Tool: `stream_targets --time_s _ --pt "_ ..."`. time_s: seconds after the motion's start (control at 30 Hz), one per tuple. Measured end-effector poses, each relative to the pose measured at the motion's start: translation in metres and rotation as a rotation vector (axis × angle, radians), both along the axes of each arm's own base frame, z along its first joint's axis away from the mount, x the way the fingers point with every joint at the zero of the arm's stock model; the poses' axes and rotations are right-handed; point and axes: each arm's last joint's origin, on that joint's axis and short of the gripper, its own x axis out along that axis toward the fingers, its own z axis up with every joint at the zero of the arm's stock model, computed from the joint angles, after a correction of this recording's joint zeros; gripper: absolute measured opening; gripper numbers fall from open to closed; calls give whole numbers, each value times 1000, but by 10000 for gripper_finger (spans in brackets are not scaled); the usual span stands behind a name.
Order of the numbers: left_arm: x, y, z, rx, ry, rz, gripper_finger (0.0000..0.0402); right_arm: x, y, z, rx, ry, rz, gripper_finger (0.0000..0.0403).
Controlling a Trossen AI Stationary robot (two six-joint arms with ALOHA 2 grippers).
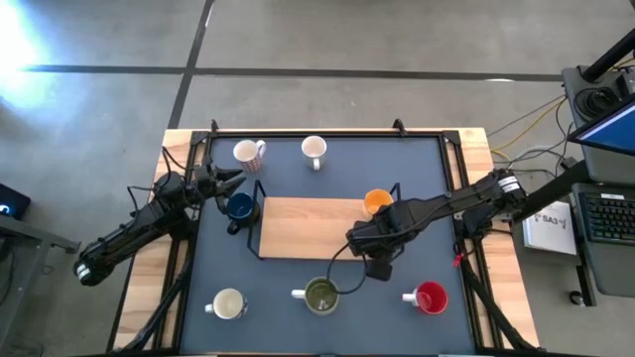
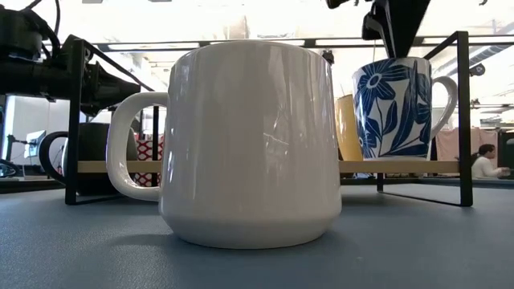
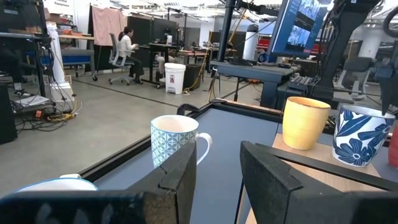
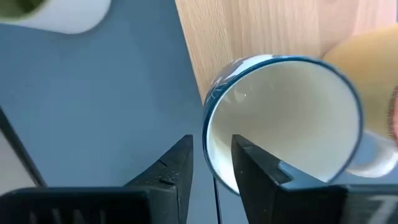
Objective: Place coffee mugs
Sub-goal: Put the light blue mug on the shelf
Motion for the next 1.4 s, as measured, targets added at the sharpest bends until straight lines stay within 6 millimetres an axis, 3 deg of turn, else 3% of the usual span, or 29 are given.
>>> stream_targets --time_s 0.27,0.43,0.87,1.4 --pt "0 0 0 0 0 0 107 4 0 31 7 -101 1 105" --pt "0 0 0 0 0 0 107 8 -3 41 -112 -192 -1 98" --pt "0 0 0 0 0 0 107 23 -31 43 -184 -290 -95 93" --pt "0 0 0 0 0 0 107 23 -37 52 -139 -358 -238 84"
